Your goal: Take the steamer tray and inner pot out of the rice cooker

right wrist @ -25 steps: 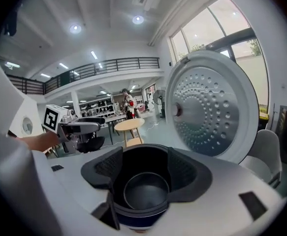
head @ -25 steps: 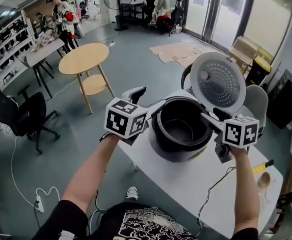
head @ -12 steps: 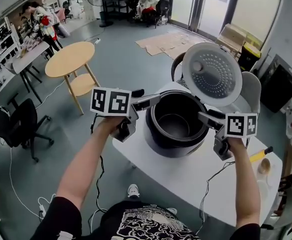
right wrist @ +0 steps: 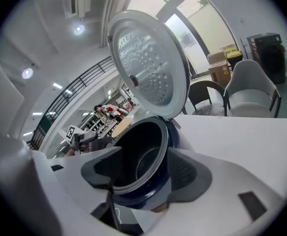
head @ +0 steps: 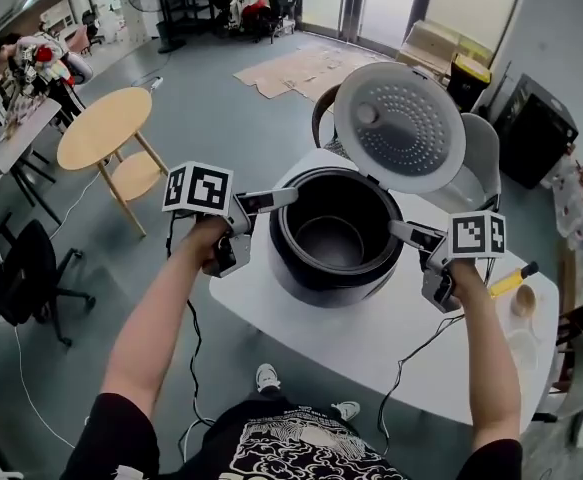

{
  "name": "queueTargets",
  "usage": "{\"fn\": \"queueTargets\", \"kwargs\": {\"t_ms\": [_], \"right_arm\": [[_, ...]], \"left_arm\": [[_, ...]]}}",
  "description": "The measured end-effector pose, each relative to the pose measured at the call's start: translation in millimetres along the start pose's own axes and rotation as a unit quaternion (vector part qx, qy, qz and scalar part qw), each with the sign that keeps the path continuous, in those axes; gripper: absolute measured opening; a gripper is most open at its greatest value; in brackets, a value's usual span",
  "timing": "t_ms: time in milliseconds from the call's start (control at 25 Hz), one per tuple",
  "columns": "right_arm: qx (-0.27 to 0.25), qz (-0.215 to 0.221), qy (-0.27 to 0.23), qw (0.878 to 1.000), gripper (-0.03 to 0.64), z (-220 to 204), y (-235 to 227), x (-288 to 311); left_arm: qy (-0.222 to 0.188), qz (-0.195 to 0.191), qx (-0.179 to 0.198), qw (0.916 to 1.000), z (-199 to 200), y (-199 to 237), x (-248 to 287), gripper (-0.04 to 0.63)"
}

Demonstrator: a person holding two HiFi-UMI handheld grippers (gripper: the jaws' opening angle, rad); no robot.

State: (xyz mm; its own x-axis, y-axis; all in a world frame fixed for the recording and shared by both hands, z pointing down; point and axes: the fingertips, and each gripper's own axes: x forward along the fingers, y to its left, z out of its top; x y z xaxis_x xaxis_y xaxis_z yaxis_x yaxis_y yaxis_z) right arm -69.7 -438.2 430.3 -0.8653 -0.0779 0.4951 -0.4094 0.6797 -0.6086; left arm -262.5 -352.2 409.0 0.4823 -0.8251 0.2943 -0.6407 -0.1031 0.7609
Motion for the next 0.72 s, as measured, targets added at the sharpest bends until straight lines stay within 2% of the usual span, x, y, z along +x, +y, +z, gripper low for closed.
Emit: {"fn": "queueTargets", "kwargs": {"t_ms": [320,520,640,720], "right_arm": [[0.048,0.002,0.015,0.999,0.290,-10.9,-10.6,3.4],[0.050,0.000,0.043,0.998,0.272,-14.2,-15.1,8.7],[0.068,0.015,0.043,0.997,0.264,-19.3,-17.9,9.3],[0.088,0.024,0.042,0.995,0.235,-18.5,-20.2,9.2]], "left_arm": [[0.059,-0.014,-0.017,0.9980,-7.3,12.3,16.8,0.346],[0.097,-0.026,-0.022,0.9947,-9.1,15.3,28.0,0.318],[0.126,-0.021,-0.016,0.9918,-17.3,16.7,31.6,0.305],[0.144,-0.016,-0.017,0.9893,-16.8,17.6,32.2,0.297]]}}
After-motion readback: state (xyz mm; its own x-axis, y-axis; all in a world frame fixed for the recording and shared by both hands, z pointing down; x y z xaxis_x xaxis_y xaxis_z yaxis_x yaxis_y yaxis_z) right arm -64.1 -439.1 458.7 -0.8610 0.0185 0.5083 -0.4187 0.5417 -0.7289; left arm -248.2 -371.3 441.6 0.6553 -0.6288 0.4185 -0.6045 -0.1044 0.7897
